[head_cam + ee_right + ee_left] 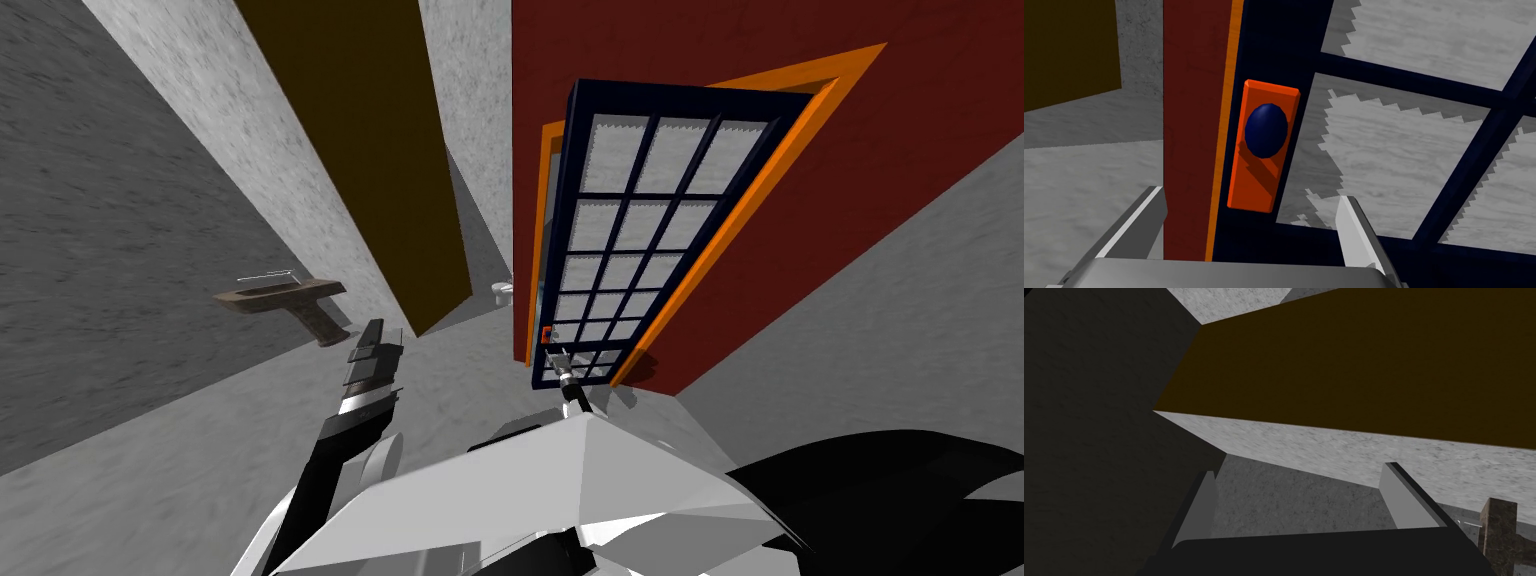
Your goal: Pull the door open
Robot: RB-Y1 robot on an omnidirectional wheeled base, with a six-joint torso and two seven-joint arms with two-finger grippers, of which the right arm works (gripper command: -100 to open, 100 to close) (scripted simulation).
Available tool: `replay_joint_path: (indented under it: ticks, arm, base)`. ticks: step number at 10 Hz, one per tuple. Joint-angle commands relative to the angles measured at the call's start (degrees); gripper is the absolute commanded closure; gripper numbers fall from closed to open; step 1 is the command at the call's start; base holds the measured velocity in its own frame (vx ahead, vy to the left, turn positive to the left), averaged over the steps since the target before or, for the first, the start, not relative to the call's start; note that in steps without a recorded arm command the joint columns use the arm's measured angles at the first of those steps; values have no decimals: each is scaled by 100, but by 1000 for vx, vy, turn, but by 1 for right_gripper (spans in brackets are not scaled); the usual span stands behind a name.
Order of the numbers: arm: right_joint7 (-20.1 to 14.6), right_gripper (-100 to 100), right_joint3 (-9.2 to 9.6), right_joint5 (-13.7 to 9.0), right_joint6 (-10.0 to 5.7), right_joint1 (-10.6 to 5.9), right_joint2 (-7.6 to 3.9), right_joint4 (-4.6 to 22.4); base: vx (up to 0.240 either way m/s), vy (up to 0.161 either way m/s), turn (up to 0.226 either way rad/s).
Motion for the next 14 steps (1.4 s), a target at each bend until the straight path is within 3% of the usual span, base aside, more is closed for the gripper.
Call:
replay_joint_path:
  ticks: [1, 5, 6, 7, 9, 11, 13, 14]
  arm:
    - [-161, -100, 15, -34, 13, 1, 4, -11]
    - [-618, -100, 77, -168, 36, -3, 17, -24]
    - [-545, -100, 68, -149, 29, -8, 15, -13]
    - [-669, -100, 27, -188, -24, 38, -90, 34]
    - [-699, -100, 14, -198, -39, 52, -121, 48]
    - [-867, -100, -58, -257, -128, 129, -296, 128]
    - [-932, -100, -86, -280, -162, 159, -363, 158]
    - [-1030, -100, -128, -314, -214, 203, -465, 204]
  base:
    - [-40, -26, 18]
    - [-33, -16, 32]
    - [-13, -5, 6]
    - [104, 32, 135]
    - [163, 23, 58]
    - [184, 19, 135]
    - [173, -21, 73]
    - [161, -24, 102]
